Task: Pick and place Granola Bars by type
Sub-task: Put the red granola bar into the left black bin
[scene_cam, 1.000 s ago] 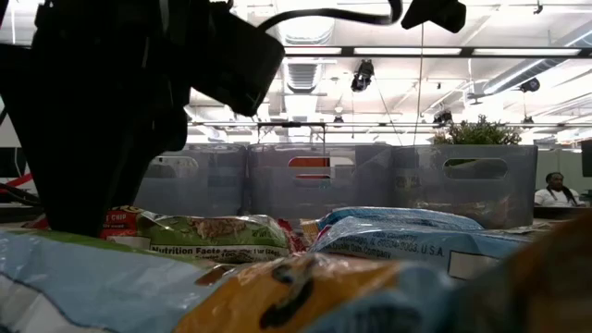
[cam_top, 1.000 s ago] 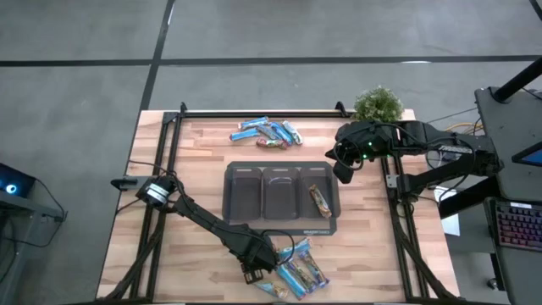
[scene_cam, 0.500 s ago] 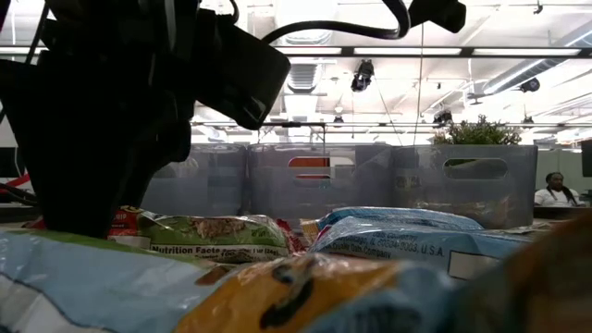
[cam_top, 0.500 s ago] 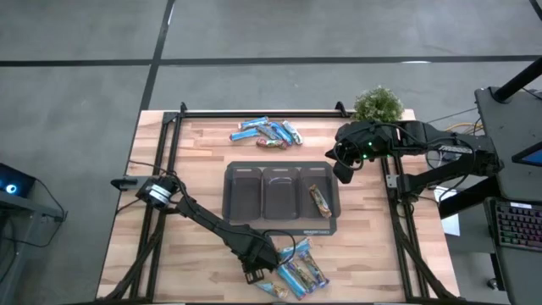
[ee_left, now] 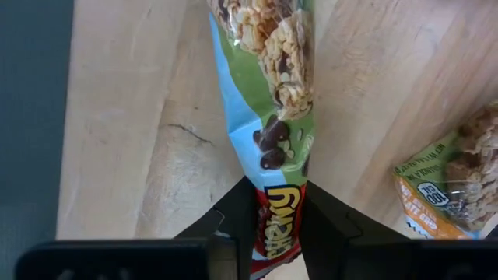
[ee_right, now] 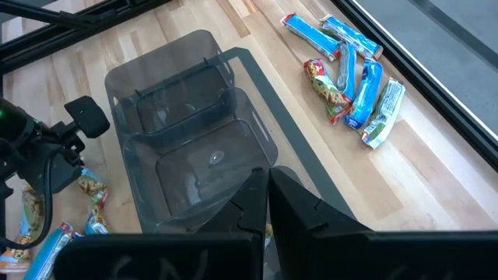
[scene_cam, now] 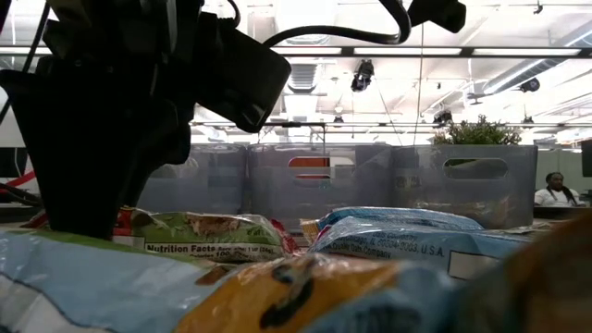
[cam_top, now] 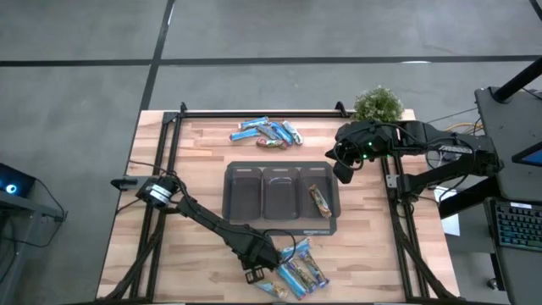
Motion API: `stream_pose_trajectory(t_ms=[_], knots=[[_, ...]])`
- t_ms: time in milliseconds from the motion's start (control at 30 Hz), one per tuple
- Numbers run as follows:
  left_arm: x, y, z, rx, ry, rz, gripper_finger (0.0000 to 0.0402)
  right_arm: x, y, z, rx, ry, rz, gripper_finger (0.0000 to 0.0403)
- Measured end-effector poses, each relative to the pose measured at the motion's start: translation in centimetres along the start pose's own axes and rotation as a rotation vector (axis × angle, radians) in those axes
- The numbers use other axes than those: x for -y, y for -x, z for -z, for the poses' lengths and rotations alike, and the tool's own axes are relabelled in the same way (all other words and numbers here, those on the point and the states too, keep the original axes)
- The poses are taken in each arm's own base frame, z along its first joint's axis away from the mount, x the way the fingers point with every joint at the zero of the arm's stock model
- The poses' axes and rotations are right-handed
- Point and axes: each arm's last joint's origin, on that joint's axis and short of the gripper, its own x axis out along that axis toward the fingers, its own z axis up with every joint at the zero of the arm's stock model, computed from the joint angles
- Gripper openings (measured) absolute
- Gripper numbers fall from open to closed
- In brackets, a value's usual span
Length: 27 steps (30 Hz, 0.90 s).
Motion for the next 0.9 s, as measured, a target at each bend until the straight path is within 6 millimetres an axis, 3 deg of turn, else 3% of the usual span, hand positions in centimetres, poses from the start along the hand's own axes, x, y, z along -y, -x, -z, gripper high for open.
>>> stream_pose_trajectory(t_ms=[533,900], knots=[[0.2,1.1,0.0,-0.047,-0.003,0.017,0.0064,0.0,0.0,0.0,0.000,0.000,0.000,0.0008],[0.0,4.2,-0.1,-0.114,-0.049,-0.041,0.0064,0.0,0.0,0.0,0.000,0.002,0.000,0.0008]])
